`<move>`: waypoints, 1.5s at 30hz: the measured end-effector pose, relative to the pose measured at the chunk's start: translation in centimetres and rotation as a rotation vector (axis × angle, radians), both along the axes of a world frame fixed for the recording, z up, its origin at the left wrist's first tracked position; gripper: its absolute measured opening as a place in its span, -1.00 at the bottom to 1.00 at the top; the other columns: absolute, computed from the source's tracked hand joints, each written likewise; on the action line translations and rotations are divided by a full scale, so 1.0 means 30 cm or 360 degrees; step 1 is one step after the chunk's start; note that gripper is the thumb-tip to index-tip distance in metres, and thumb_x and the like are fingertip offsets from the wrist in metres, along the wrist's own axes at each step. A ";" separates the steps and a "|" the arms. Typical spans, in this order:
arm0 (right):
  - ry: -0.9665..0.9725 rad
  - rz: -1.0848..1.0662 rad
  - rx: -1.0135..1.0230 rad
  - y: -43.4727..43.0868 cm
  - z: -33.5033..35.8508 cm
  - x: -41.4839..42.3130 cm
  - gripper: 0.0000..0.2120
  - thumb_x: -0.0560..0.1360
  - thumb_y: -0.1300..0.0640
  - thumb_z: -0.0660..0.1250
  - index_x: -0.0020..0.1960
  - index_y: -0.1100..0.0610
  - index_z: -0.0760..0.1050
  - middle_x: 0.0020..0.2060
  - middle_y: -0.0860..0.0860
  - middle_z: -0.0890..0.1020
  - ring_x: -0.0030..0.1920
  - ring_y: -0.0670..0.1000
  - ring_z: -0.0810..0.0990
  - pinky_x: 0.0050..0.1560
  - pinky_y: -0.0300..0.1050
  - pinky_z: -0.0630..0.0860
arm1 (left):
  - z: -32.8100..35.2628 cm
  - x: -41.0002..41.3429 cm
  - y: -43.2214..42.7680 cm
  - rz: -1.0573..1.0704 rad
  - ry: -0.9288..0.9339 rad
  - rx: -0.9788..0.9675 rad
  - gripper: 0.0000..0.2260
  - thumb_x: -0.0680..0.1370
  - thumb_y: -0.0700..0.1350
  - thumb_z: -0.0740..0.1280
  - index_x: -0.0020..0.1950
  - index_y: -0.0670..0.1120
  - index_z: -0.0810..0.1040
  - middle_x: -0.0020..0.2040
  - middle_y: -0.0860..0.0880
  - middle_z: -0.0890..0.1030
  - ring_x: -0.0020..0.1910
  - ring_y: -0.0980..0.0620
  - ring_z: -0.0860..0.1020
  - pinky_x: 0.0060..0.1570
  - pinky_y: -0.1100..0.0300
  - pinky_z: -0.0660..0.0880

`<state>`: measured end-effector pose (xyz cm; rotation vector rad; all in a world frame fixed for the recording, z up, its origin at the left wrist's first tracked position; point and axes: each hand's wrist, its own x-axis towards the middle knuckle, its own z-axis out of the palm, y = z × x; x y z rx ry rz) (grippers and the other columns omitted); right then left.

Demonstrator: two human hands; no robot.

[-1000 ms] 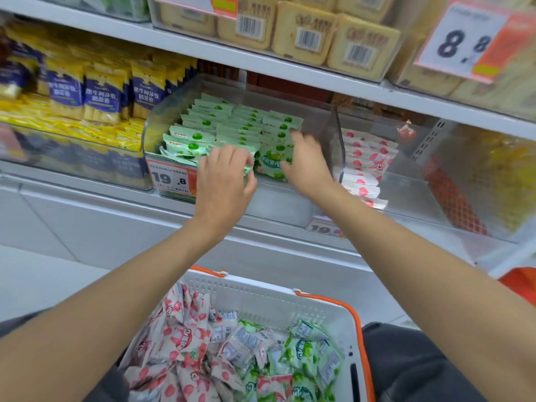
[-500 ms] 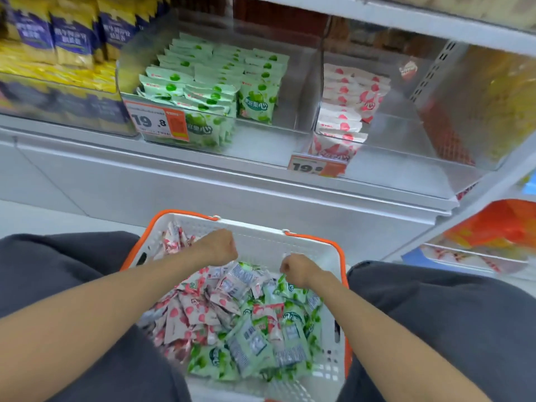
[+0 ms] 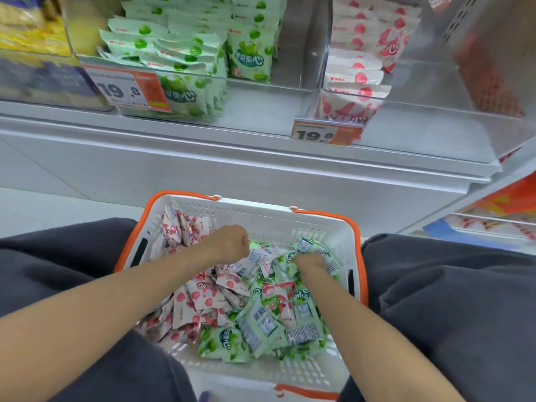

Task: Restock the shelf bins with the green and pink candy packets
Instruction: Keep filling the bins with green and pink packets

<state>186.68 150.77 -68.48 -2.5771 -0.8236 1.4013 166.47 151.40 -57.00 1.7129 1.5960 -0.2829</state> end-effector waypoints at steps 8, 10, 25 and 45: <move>0.0360 -0.0105 -0.0054 -0.006 -0.014 0.015 -0.54 0.49 0.45 0.23 0.38 0.31 0.31 0.21 0.24 0.54 0.04 0.19 0.61 -0.02 0.04 0.63 | 0.007 -0.012 0.000 -0.0007 0.0007 0.0004 -0.94 0.56 -0.16 0.29 0.01 -0.07 0.53 0.03 -0.04 0.46 -0.02 -0.01 0.47 0.11 0.08 0.47; 0.0243 0.0404 0.0123 0.004 0.136 -0.015 -0.51 0.51 0.43 0.13 0.44 0.27 0.31 0.28 0.20 0.49 0.05 0.16 0.57 -0.03 -0.01 0.59 | 0.025 -0.017 0.012 0.0044 -0.0034 0.0017 -0.74 0.56 -0.14 0.35 0.24 -0.10 0.48 0.22 -0.05 0.48 0.14 -0.04 0.48 0.15 0.11 0.44; 0.0413 0.1192 0.1216 0.158 0.778 -0.021 -0.78 0.58 0.21 0.27 -0.08 0.33 0.62 -0.17 0.33 0.63 -0.25 0.00 0.46 -0.19 -0.08 0.41 | 0.264 0.074 0.051 0.0334 -0.1112 0.0380 -0.82 0.41 -0.12 0.55 -0.17 0.05 0.58 -0.23 0.14 0.65 -0.33 0.30 0.58 -0.23 0.37 0.53; 0.0071 0.0824 0.1884 0.452 1.286 -0.157 -0.64 0.42 0.10 0.51 0.18 0.12 0.54 0.06 -0.01 0.64 -0.01 -0.11 0.60 0.04 -0.19 0.52 | 0.716 -0.182 0.428 0.0528 -0.0435 0.2031 -0.60 0.61 0.21 0.08 0.12 -0.05 0.52 -0.02 0.05 0.54 0.00 0.00 0.49 -0.01 0.06 0.40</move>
